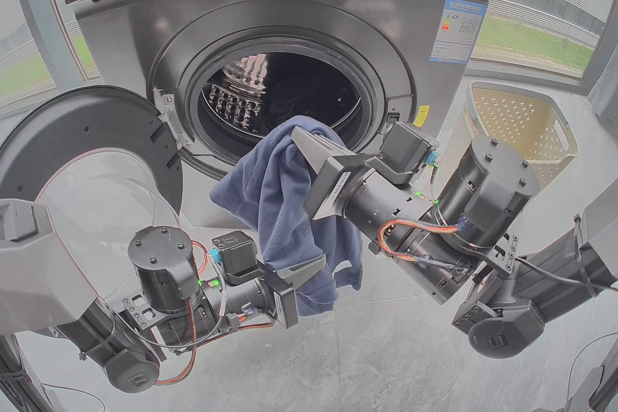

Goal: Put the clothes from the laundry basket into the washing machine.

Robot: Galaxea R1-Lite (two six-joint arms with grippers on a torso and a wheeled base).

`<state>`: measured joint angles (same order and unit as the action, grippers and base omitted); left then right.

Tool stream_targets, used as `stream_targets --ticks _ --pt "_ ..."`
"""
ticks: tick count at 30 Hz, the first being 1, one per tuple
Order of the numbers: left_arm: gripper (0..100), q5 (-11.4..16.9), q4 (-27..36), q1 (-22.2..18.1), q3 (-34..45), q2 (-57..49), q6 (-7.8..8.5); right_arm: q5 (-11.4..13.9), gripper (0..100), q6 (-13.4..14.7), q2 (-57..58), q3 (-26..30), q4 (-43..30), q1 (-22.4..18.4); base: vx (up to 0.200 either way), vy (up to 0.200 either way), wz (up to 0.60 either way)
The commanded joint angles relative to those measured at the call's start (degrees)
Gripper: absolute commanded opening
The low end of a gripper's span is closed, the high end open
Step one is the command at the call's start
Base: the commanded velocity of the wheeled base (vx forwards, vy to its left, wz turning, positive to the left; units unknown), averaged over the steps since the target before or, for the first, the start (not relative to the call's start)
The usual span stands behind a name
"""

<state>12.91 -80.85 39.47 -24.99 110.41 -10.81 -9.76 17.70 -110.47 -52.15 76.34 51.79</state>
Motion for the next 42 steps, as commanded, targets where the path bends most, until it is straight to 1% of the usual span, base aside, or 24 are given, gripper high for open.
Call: stream_targets --ticks 1,4,8,13,14,16,18,20,22,25,27,28,30,31,33,34,35,40,42 --pt "0 -0.61 -0.28 1.57 -0.67 -0.9 0.0 0.01 0 -0.21 -0.18 0.21 -0.05 0.33 0.0 0.0 0.0" --pt "0 -0.78 -0.63 1.92 -0.76 -1.6 -0.09 0.01 0 -0.65 -0.1 1.44 -0.05 0.51 0.0 0.0 0.0" --pt "0 -0.78 -1.59 2.01 -1.11 -1.6 -0.09 0.01 0 -0.47 -0.1 2.23 0.13 0.33 0.0 0.0 0.0" --pt "0 -0.78 -2.38 1.92 -1.02 -1.51 -0.17 0.1 0 -0.56 -0.71 2.32 1.71 0.42 0.0 0.0 0.0" --pt "0 -0.87 -2.47 1.92 -0.94 -1.6 -0.17 0.36 100 -0.56 -1.06 2.49 2.06 0.42 0.0 0.0 0.0" --pt "0 -1.13 -2.82 1.92 -0.76 -1.69 -0.17 0.71 100 -0.47 -1.15 2.84 2.06 0.42 0.0 0.0 0.0" --pt "0 -2.01 -3.53 1.75 -0.5 -1.95 -0.09 0.62 100 -0.47 -1.59 4.08 2.06 -0.19 0.0 0.0 0.0" --pt "0 -2.28 -3.53 1.4 -0.5 -2.48 -0.17 0.27 100 -0.47 -1.5 5.04 2.06 -0.55 0.0 0.0 0.0" --pt "0 -2.8 -3.44 1.04 -0.32 -2.74 -0.17 0.1 100 -0.65 -1.24 7.06 1.89 -1.86 0.0 0.0 0.0" --pt "0 -4.47 -3.88 0.43 0.21 -3.45 -0.09 0.01 100 -1.44 -0.53 9.88 2.15 -4.32 0.0 0.0 0.0" --pt "0 -5.18 -4.14 0.43 0.29 -3.89 -0.09 0.01 100 -1.88 0.08 10.84 2.24 -5.03 0.0 0.0 0.0" --pt "0 -5.7 -4.93 0.17 0.21 -4.41 0.27 0.01 100 -2.32 0.61 11.46 2.68 -5.47 0.0 0.0 0.0" --pt "0 -6.49 -5.9 -0.54 0.03 -5.12 0.44 0.01 100 -2.76 1.05 12.16 3.12 -5.91 0.0 0.0 0.0" --pt "0 -6.93 -6.34 -1.42 -0.41 -6.0 0.44 0.01 100 -3.46 1.4 12.69 3.29 -6.43 0.0 0.0 0.0" --pt "0 -7.02 -5.9 -2.47 -0.94 -6.52 0.44 0.01 100 -4.17 1.57 13.39 3.29 -7.23 0.0 0.0 0.0" --pt "0 -7.02 -5.72 -3.88 -1.82 -6.96 0.44 0.1 100 -4.61 1.57 14.53 3.38 -8.37 0.0 0.0 0.0" --pt "0 -7.02 -5.72 -4.23 -2.17 -7.23 0.44 0.18 100 -4.69 1.57 15.33 3.47 -9.07 0.0 0.0 0.0" --pt "0 -6.93 -6.25 -3.79 -2.34 -9.34 0.44 0.98 100 -4.69 0.87 18.05 4.79 -12.41 0.0 0.0 0.0" --pt "0 -6.93 -6.52 -3.44 -2.43 -10.48 0.44 1.94 100 -4.87 0.52 19.81 5.31 -13.55 0.0 0.0 0.0"
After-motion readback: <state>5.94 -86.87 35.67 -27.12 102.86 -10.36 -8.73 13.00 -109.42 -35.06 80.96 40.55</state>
